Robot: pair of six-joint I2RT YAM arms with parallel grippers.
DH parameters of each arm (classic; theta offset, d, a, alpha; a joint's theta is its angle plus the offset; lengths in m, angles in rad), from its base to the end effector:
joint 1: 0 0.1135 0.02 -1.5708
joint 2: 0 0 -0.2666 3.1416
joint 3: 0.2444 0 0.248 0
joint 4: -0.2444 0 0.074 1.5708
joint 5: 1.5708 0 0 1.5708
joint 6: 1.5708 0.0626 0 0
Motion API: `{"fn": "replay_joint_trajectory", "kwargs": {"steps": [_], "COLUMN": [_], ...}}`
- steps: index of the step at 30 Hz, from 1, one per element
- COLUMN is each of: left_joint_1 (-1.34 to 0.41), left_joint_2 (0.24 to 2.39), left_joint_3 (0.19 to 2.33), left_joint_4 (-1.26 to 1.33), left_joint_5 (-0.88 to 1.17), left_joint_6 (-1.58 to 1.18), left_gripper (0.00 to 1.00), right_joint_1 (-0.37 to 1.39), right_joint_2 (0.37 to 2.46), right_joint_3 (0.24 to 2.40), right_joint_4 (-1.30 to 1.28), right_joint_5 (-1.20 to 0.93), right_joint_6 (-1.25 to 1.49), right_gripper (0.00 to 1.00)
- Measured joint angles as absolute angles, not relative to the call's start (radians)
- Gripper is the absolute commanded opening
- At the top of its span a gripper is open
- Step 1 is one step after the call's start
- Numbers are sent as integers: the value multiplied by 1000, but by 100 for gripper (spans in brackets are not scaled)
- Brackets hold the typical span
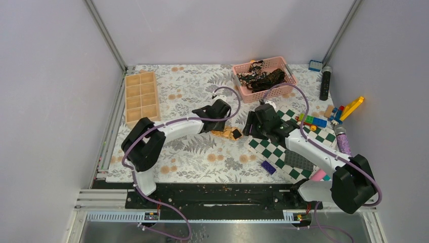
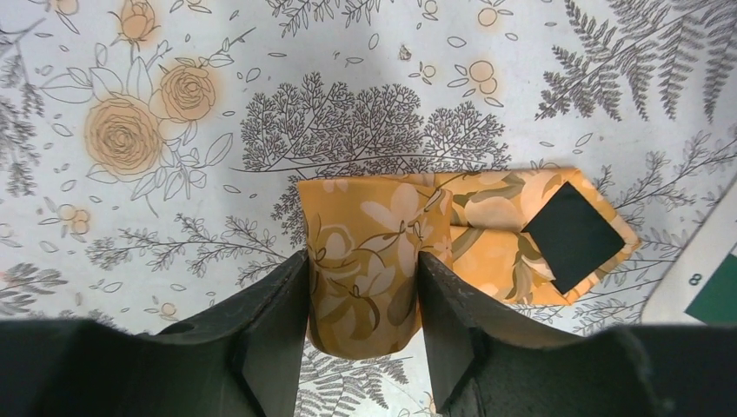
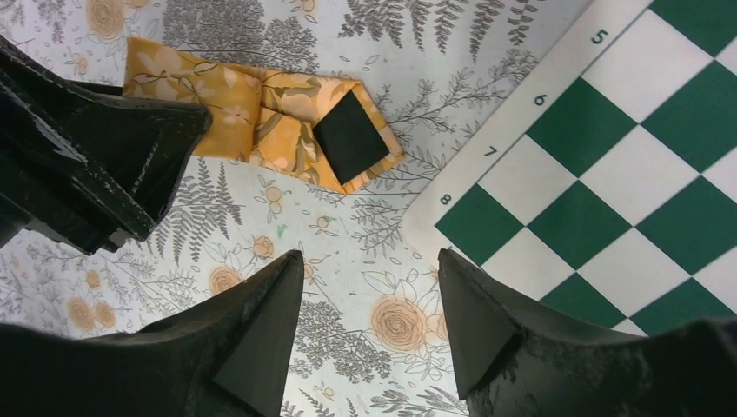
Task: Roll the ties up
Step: Roll the tie at the center of the board.
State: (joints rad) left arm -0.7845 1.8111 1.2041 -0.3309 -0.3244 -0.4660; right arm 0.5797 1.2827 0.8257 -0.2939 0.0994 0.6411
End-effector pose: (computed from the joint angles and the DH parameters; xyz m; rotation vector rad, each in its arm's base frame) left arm 0.2931 -0.2644 0.1770 0.2581 2.4323 -0.1441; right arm 0.2429 0.1516 0.2238 0.1240 2.3674 0.4938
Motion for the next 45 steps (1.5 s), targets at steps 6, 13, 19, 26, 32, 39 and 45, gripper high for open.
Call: {"fn": "replay_joint_trajectory", "kwargs": {"steps": [6,13,19,26,32,39,45], "left_joint_1": [-841,-902,-949,-990,-1025,-1063,-1084], "left_joint_2": [1856,1924,1983,2026,2063,2098,2146], "left_joint_3": [1285,1374,1430,1464,1494,1525,1578], "left_joint_4": [-416,-508,-559,-599,-625,-657,-691], "left_joint_5": [-425,-551,-656,-739,-803,-848,-867], "left_joint_6": [-420,-374,-350,-329,-320,-317,-313], "left_gripper": [47,46,45,43,42,42,42], "right_joint_1": [579,575,571,566,562,562,558], "right_joint_2": [1241,1162,1020,828,760,684,666], "right_joint_3": [797,756,714,701,701,701,701], "right_joint_4": [-304,-307,-327,-380,-454,-527,-584], "right_joint_5": [118,150,206,281,332,378,413], "right_joint_6": [641,657,689,712,714,714,708], "right_gripper": [66,67,69,70,70,71,71]}}
